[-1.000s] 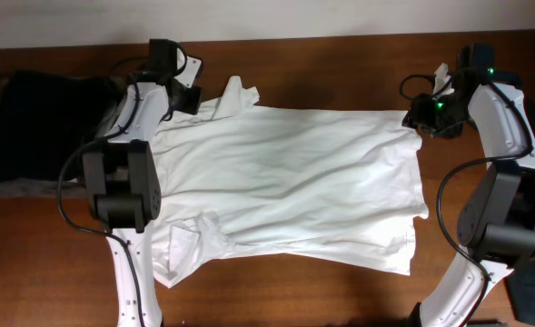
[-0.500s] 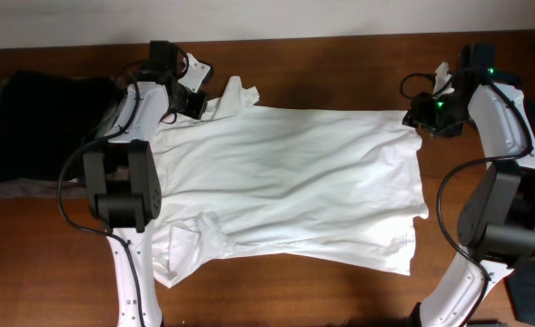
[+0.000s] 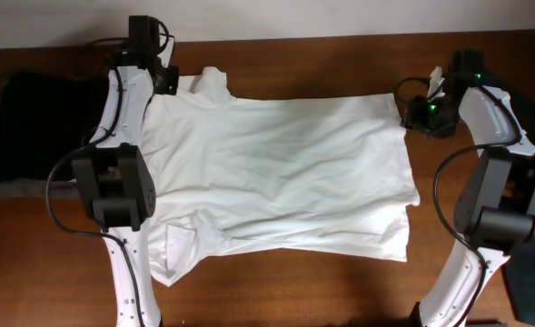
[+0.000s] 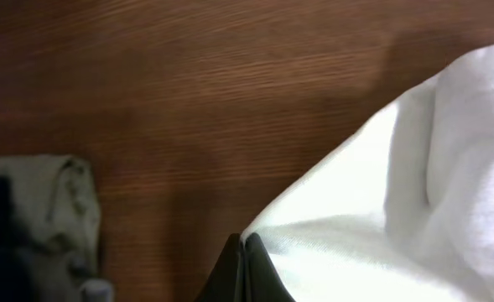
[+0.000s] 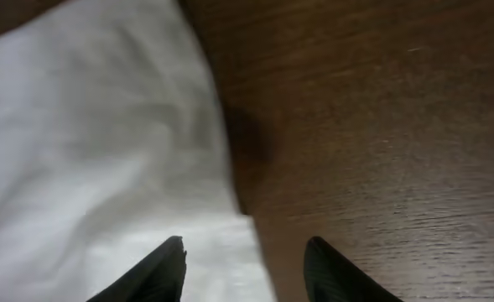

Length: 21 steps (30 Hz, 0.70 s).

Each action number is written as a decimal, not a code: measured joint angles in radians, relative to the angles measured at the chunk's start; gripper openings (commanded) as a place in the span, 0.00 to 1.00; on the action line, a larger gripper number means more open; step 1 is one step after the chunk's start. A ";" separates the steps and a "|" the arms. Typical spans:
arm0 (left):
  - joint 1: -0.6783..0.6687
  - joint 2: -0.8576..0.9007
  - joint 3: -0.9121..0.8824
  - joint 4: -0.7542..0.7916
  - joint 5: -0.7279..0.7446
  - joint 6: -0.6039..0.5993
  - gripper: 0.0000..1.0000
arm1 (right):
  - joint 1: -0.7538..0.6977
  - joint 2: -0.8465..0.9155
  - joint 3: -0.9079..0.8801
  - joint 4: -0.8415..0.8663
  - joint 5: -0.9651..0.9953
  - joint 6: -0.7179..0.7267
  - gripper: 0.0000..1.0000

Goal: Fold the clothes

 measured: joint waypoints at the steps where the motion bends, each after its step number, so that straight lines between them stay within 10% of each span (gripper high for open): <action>1: 0.000 0.000 0.000 0.000 -0.014 -0.008 0.00 | 0.000 0.002 0.000 0.006 0.014 0.000 0.42; 5: 0.000 0.000 0.000 0.000 -0.023 -0.018 0.01 | 0.004 0.030 0.000 0.043 0.000 -0.002 0.50; 9: 0.000 0.000 0.000 0.000 -0.021 -0.018 0.00 | 0.050 0.098 -0.002 0.131 -0.062 -0.020 0.04; 15: 0.003 0.000 0.000 0.091 -0.021 -0.031 0.00 | 0.022 0.101 -0.011 0.396 -0.078 0.146 0.04; 17: 0.004 0.000 0.000 0.130 -0.016 -0.037 0.01 | -0.022 0.101 -0.007 0.390 -0.095 0.169 0.49; 19: 0.005 0.000 0.013 0.138 0.007 -0.040 0.37 | -0.087 0.101 0.031 0.362 -0.144 0.182 0.53; 21: 0.006 0.000 0.058 0.080 0.017 -0.045 0.48 | -0.145 0.077 0.046 0.192 -0.213 0.149 0.55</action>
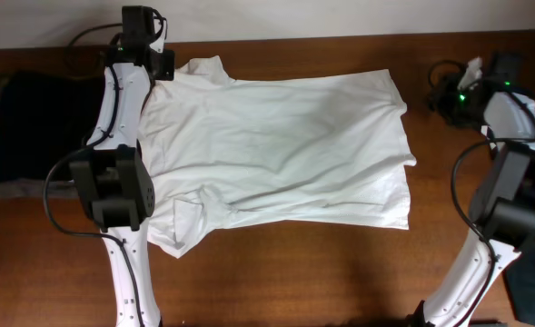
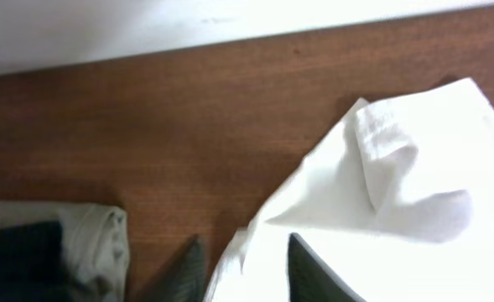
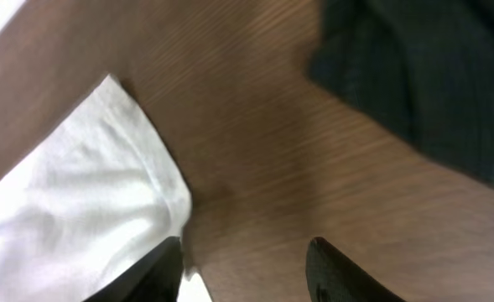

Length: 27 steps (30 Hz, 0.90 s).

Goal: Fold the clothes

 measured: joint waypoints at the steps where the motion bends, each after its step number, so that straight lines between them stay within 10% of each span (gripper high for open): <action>1: 0.001 0.000 0.039 -0.055 0.002 0.001 0.50 | -0.023 -0.032 -0.001 -0.087 -0.025 -0.031 0.55; 4: 0.005 -0.023 0.201 -0.274 0.000 0.003 0.69 | -0.058 -0.212 0.000 -0.301 -0.047 -0.108 0.56; 12: 0.005 -0.268 0.320 -0.940 0.058 -0.044 0.70 | -0.006 -0.412 -0.071 -0.717 0.061 -0.150 0.56; 16: 0.005 -0.399 0.163 -0.932 0.114 -0.051 0.72 | 0.064 -0.410 -0.229 -0.709 0.130 -0.158 0.55; 20: 0.005 -0.732 -0.389 -0.872 0.127 -0.070 0.72 | 0.069 -0.400 -0.546 -0.474 0.154 -0.151 0.46; 27: 0.005 -0.698 -1.055 -0.471 0.243 -0.094 0.72 | 0.069 -0.399 -0.684 -0.261 0.157 -0.047 0.33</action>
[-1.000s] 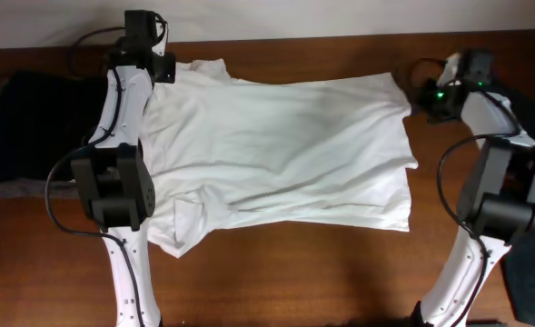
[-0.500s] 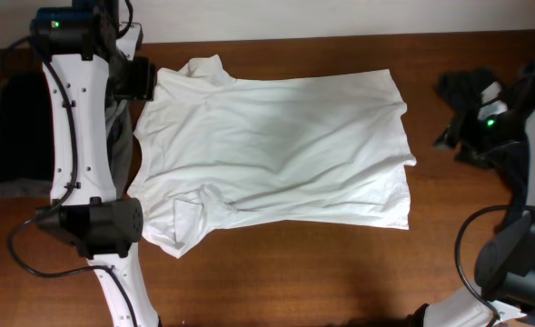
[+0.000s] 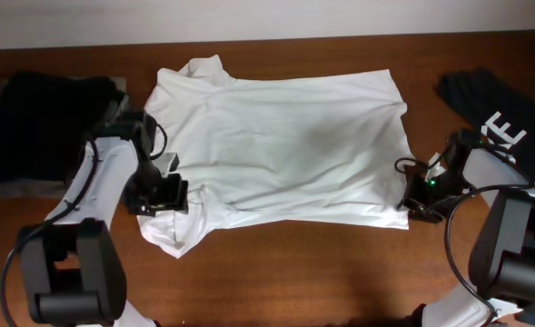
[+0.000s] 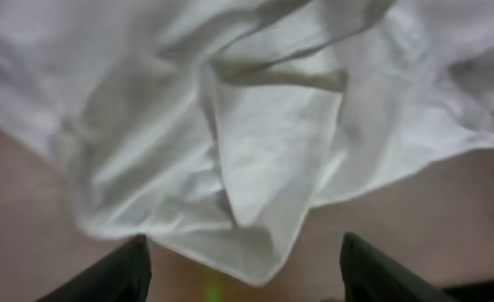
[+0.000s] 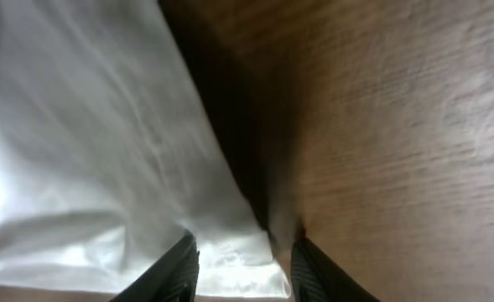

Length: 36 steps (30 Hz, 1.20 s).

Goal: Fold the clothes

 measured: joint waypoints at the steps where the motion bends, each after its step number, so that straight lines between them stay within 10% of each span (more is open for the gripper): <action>1: 0.000 0.000 -0.044 0.042 0.009 -0.003 0.72 | 0.000 -0.002 -0.001 0.012 0.000 0.006 0.31; 3: 0.000 0.000 -0.114 0.095 0.033 -0.011 0.72 | 0.000 -0.003 -0.006 0.039 -0.010 0.010 0.04; 15: 0.000 0.000 -0.169 0.174 0.049 -0.018 0.69 | 0.000 -0.136 0.145 -0.372 0.200 0.078 0.04; 17: 0.000 0.000 -0.233 0.217 0.069 -0.018 0.47 | 0.000 -0.136 0.145 -0.368 0.222 0.081 0.04; 19: 0.004 -0.011 -0.290 0.260 0.113 -0.028 0.00 | 0.000 -0.136 0.145 -0.346 0.235 0.082 0.04; 26: 0.118 -0.018 -0.157 -0.024 0.088 -0.028 0.01 | 0.000 -0.136 0.145 -0.327 0.320 0.118 0.04; 28: 0.147 -0.045 -0.135 -0.069 0.060 -0.020 0.03 | 0.000 -0.136 0.145 -0.393 0.353 0.128 0.20; 32: 0.157 -0.088 -0.133 -0.083 0.011 -0.002 0.46 | 0.000 -0.136 0.145 -0.422 0.399 0.130 0.40; 36: 0.135 -0.088 -0.132 -0.045 0.094 0.051 0.63 | 0.000 -0.137 0.103 -0.361 0.250 0.099 0.41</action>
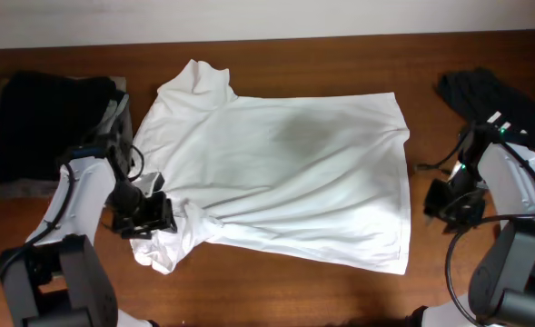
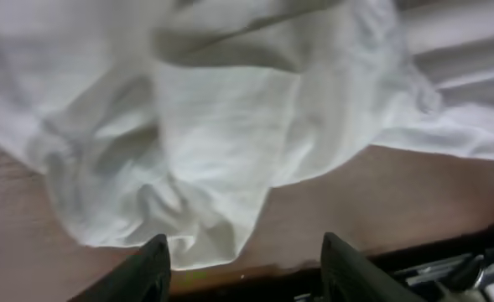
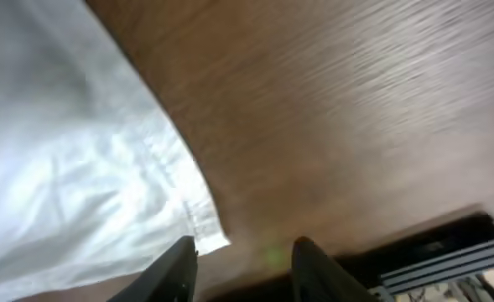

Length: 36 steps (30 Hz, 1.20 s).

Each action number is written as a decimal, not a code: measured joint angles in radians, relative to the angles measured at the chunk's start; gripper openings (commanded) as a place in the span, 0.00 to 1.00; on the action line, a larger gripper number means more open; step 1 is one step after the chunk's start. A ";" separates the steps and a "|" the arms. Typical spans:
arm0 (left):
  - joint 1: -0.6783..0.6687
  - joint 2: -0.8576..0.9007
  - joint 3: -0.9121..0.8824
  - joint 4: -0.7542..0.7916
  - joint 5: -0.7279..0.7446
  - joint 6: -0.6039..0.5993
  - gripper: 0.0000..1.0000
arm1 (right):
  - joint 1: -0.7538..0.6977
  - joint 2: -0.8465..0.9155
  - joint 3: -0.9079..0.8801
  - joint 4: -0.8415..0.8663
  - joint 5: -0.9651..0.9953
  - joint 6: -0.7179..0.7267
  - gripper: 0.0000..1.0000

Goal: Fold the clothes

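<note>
A white T-shirt (image 1: 285,173) lies spread on the brown table (image 1: 303,291), collar at the far left and hem to the right. Its near-left sleeve (image 1: 163,245) is bunched in folds. My left gripper (image 1: 144,216) hovers open at that sleeve; in the left wrist view the crumpled sleeve (image 2: 221,143) lies just ahead of the left gripper (image 2: 251,277), with nothing between the fingers. My right gripper (image 1: 449,204) stands open just right of the hem, apart from it. In the right wrist view the hem corner (image 3: 200,231) ends beside the right gripper (image 3: 247,273).
A pile of dark folded clothes (image 1: 40,127) sits at the left end of the table. A dark garment with white lettering (image 1: 494,95) lies at the far right. The table's front edge (image 3: 414,239) runs close below both grippers.
The shirt's near edge and its near-right corner now lie closer to the table's front. My right gripper has moved right, off the hem. My left gripper sits slightly lower left, still open.
My left gripper was shut on the shirt's far-left corner and the right stood open at the far-right corner. Then both were open there, the shirt lying farther back. Then both were at the shirt's near side. Now the near edge lies farther forward.
</note>
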 measured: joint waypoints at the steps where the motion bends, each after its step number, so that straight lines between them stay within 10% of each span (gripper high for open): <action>1: -0.027 0.000 0.000 0.014 0.009 0.005 0.64 | 0.000 -0.002 -0.050 0.034 -0.042 -0.004 0.41; 5: -0.185 -0.009 -0.114 0.192 0.024 0.007 0.61 | 0.000 -0.002 -0.145 0.082 -0.148 -0.034 0.41; 7: -0.185 -0.009 -0.200 0.315 0.018 0.005 0.16 | 0.000 -0.002 -0.155 0.084 -0.167 -0.042 0.41; 9: -0.185 -0.009 -0.218 0.322 0.015 0.000 0.00 | 0.000 -0.002 -0.179 0.094 -0.170 -0.045 0.41; 16: -0.186 -0.013 0.037 0.050 -0.019 0.000 0.00 | 0.000 -0.002 -0.274 0.126 -0.248 -0.102 0.40; 19: -0.186 -0.013 0.075 0.021 -0.046 0.000 0.00 | 0.000 -0.002 -0.339 0.191 -0.289 -0.132 0.05; 26: -0.186 -0.013 0.077 -0.156 -0.163 0.000 0.04 | 0.000 -0.002 -0.334 0.108 -0.229 -0.005 0.04; 28: -0.186 -0.013 0.077 -0.160 -0.177 -0.003 0.13 | 0.000 -0.002 -0.333 0.138 -0.224 0.020 0.43; 31: -0.186 -0.013 0.078 -0.138 -0.185 -0.013 0.20 | 0.000 -0.002 -0.328 0.256 -0.221 0.030 0.54; 34: -0.186 -0.013 0.078 -0.127 -0.186 -0.015 0.20 | 0.016 -0.028 -0.364 0.304 -0.229 0.042 0.04; 36: -0.186 -0.013 0.078 -0.127 -0.186 -0.015 0.18 | 0.011 -0.026 -0.369 0.284 -0.212 0.077 0.04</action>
